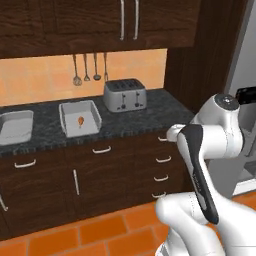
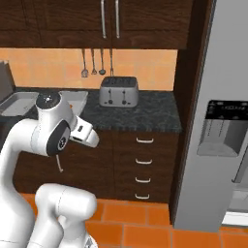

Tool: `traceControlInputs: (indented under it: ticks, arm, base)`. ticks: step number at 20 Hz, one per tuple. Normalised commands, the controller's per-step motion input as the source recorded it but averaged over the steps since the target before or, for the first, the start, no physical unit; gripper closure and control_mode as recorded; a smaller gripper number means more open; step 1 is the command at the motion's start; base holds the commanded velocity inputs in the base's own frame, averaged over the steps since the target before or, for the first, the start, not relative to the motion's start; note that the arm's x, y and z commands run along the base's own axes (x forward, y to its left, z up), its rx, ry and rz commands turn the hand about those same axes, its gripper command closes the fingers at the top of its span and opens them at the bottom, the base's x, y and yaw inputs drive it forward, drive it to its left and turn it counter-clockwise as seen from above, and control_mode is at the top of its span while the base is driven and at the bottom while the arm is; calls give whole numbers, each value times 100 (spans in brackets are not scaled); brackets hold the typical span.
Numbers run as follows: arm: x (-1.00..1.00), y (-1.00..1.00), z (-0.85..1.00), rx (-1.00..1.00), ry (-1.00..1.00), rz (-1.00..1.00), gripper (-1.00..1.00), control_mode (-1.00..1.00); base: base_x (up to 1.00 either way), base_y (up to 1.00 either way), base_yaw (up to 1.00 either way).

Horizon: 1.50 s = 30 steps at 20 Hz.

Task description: Place one onion and one chicken drumstick in each tupperware on the nearby counter, to pack two identical lunches.

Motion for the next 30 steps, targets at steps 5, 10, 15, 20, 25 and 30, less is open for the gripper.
traceControlInputs:
  ticks: [5,10,15,20,25,30]
  arm:
    - [0,0,0,0,0,0,-100,100]
    - [0,0,0,0,0,0,-100,100]
    - [0,0,0,0,0,0,-100,100]
    - [0,0,0,0,0,0,-100,100]
    - [0,0,0,0,0,0,-100,100]
    - [0,0,0,0,0,0,-100,100]
  base:
    - [52,-100,-5]
    - [57,-99,-29]
    - [1,-100,-19]
    - [12,-100,0]
    - [38,-97,3]
    - [75,-64,15]
